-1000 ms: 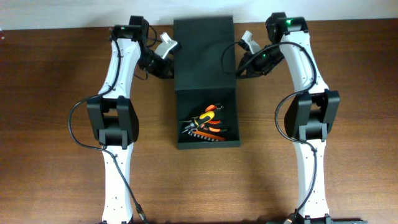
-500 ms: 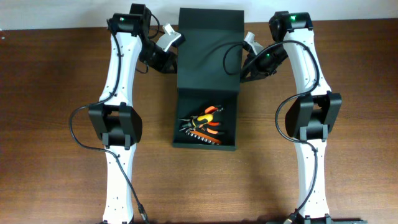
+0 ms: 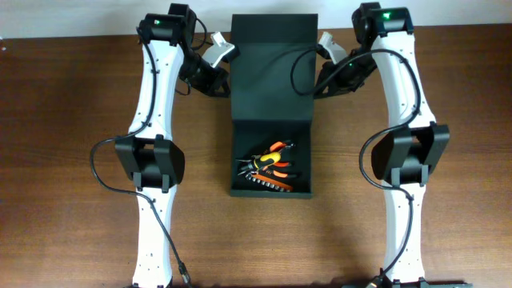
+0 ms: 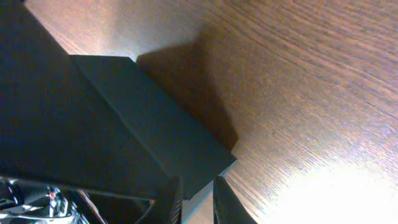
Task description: Pack container
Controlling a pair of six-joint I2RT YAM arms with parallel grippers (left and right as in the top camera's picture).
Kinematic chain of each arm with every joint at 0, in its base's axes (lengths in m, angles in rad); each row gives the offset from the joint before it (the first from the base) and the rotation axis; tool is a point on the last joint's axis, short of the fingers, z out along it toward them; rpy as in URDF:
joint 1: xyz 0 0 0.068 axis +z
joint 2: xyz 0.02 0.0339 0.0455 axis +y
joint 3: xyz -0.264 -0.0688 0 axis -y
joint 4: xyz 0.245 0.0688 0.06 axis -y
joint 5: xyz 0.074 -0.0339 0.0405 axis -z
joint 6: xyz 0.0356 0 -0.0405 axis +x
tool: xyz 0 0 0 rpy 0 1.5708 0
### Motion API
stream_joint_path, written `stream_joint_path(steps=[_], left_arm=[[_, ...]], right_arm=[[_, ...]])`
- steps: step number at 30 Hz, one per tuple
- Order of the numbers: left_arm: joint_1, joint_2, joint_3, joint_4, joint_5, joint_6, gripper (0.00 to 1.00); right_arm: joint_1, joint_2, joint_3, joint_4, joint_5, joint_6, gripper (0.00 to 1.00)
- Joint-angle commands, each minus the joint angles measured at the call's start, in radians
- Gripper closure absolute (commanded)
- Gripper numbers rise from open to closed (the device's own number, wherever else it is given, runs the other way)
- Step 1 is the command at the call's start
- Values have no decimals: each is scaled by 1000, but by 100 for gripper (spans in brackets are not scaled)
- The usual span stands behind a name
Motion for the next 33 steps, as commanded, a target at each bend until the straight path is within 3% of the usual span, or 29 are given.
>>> stream_joint_path(steps=[1,33], left_arm=[[-30,-29,24,-5,50,9,98],[-30,-63,24,-2,50,9,98]], right_arm=[[26,-65,31,-5,-67,-10,84],[26,-69,31,-5,-76,-49,80]])
